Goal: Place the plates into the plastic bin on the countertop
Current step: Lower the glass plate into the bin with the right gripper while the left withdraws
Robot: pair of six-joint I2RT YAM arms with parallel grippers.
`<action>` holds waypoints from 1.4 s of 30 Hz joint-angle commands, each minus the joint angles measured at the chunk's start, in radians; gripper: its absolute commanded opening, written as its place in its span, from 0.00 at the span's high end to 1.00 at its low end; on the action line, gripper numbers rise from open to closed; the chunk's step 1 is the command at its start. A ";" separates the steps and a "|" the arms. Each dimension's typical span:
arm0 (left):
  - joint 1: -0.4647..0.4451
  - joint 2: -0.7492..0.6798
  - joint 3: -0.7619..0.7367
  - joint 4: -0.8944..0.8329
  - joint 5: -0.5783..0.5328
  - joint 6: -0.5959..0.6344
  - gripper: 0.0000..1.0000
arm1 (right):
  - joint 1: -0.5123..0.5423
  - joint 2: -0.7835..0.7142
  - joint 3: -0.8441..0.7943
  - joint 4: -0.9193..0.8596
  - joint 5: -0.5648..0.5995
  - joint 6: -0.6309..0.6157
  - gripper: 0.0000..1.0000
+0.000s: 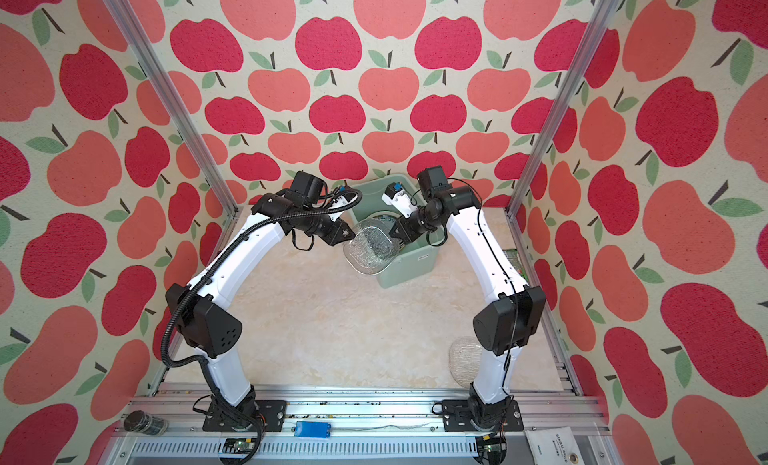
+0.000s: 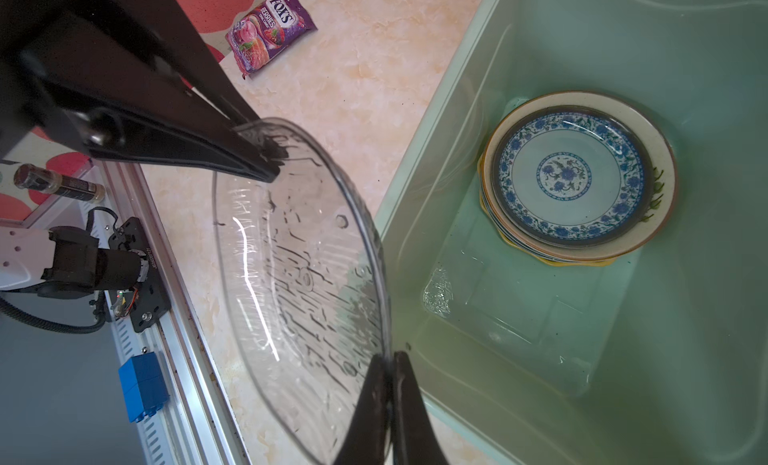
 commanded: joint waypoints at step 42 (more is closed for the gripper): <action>0.269 0.198 0.104 0.570 -0.051 -0.234 0.06 | -0.078 0.613 0.536 0.111 0.372 0.407 1.00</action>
